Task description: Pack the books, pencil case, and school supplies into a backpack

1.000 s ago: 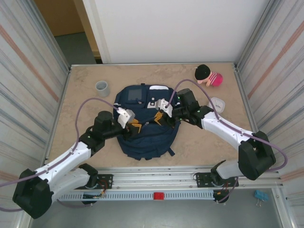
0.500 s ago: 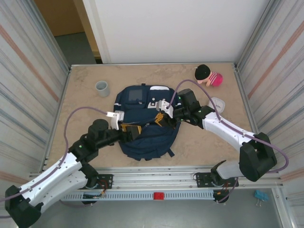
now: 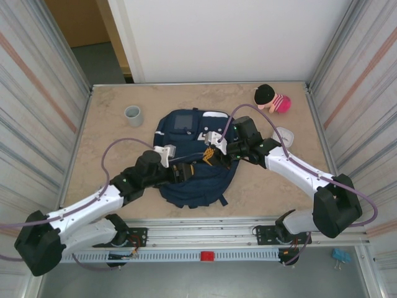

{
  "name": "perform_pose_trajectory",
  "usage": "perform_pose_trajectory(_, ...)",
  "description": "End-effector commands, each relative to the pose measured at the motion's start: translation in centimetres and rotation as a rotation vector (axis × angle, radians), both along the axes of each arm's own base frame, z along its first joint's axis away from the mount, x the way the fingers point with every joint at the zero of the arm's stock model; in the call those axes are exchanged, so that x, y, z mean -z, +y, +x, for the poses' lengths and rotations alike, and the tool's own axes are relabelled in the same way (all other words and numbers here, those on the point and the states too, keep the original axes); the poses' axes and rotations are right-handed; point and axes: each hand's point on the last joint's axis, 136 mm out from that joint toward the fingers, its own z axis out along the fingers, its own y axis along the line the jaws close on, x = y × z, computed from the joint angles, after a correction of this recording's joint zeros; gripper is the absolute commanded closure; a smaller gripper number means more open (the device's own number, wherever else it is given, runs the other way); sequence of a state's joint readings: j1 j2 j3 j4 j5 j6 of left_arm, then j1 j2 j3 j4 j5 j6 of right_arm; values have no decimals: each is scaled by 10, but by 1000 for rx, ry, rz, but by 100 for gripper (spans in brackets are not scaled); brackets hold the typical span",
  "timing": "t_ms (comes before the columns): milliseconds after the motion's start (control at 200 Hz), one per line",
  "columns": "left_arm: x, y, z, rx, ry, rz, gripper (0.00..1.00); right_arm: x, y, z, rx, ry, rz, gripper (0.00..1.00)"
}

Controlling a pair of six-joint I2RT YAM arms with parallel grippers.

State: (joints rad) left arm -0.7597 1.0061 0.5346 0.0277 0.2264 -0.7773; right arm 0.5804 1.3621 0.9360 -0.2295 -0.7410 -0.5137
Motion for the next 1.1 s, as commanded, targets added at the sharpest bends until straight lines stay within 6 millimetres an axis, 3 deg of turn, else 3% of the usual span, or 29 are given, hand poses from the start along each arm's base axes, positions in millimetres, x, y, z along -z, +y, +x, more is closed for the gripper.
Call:
perform_pose_trajectory(0, -47, -25, 13, 53, -133, -97, 45, -39, 12, -16, -93, -44, 107, 99)
perform_pose_trajectory(200, -59, -37, 11, 89, -176, -101, 52, -40, 12, -16, -91, -46, 104, 100)
perform_pose_trajectory(371, -44, -29, 21, 42, -187, -26, 67, -42, 11, -18, -97, -47, 108, 100)
perform_pose_trajectory(516, -32, -26, 27, 30, -172, 60, 70, -46, 9, -19, -99, -55, 116, 100)
perform_pose_trajectory(601, -28, -25, 30, 25, -167, 103, 84, -50, 7, -20, -102, -59, 126, 100)
perform_pose_trajectory(651, -20, -12, 33, -23, -141, 167, 93, -52, 3, -19, -98, -55, 135, 100)
perform_pose_trajectory(717, -11, 9, 35, -98, -103, 237, 98, -58, -4, -17, -87, -54, 152, 100)
perform_pose_trajectory(957, 13, 94, 37, -329, -20, 329, 100, -80, -35, -12, -31, -88, 218, 100)
perform_pose_trajectory(1092, 16, 111, 42, -349, -11, 306, 100, -76, -50, -2, 40, -86, 207, 100)
